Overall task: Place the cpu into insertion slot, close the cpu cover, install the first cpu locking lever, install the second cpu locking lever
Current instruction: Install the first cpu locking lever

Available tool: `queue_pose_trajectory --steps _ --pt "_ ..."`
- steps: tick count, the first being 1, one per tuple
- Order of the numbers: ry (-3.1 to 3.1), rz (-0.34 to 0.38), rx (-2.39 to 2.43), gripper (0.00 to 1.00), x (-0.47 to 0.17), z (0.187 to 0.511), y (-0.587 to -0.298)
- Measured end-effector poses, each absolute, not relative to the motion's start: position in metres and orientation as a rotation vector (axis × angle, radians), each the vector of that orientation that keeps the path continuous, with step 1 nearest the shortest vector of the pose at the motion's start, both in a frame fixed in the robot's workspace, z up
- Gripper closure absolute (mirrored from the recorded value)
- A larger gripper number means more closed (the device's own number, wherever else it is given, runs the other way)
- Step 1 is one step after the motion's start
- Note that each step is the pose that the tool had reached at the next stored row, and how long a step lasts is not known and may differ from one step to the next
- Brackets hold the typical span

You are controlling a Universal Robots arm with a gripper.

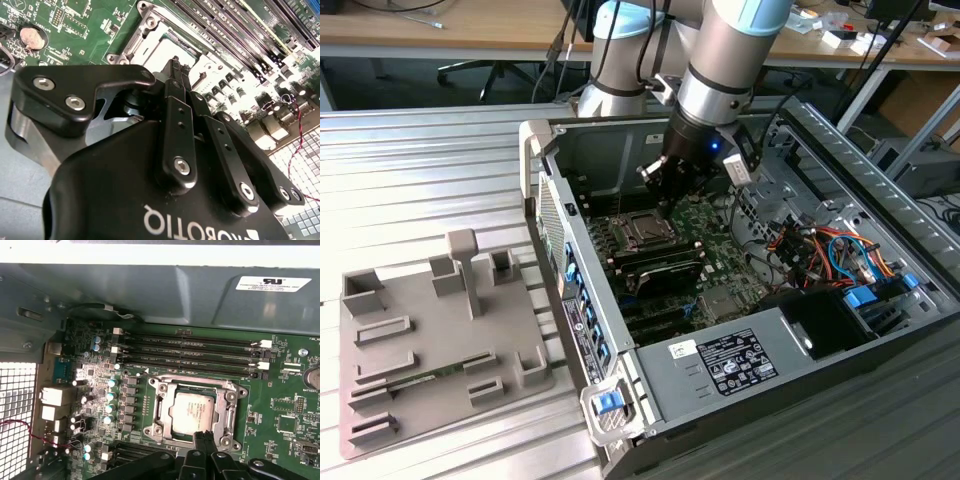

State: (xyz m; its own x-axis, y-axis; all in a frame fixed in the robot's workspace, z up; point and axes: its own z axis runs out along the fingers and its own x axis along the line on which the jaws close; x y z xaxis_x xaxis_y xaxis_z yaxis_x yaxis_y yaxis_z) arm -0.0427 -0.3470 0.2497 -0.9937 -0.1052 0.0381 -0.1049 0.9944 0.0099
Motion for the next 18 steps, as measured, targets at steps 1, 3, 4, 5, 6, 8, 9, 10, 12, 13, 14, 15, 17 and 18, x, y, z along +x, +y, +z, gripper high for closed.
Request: queue_pose_trajectory --steps 1,3,4,5,6,8,9,10,12,13,14,15,17,18 --pt "-3.099 -0.012 0.163 0.89 -0.043 0.25 -0.347" --pt "-3.1 -0.012 0.163 0.89 -0.044 0.251 -0.347" --pt "-3.1 -0.012 0.163 0.89 -0.044 0.251 -0.347" --pt "-3.1 -0.012 0.164 0.89 -0.044 0.252 -0.347" --pt "-3.1 -0.012 0.163 0.89 -0.044 0.252 -0.347" --pt "-3.101 -0.012 0.163 0.89 -0.046 0.254 -0.347" --pt "-3.101 -0.012 0.163 0.89 -0.046 0.254 -0.347" --pt "-3.101 -0.012 0.163 0.89 -0.047 0.255 -0.347" --pt "-3.102 -0.012 0.163 0.89 -0.048 0.256 -0.347" --pt "-3.103 -0.012 0.164 0.89 -0.049 0.257 -0.347" --pt "-3.103 -0.012 0.164 0.89 -0.049 0.257 -0.347" --pt "-3.103 -0.012 0.164 0.89 -0.05 0.258 -0.347" --pt "-3.104 -0.012 0.164 0.89 -0.051 0.26 -0.347" --pt "-3.104 -0.012 0.164 0.89 -0.052 0.261 -0.347"
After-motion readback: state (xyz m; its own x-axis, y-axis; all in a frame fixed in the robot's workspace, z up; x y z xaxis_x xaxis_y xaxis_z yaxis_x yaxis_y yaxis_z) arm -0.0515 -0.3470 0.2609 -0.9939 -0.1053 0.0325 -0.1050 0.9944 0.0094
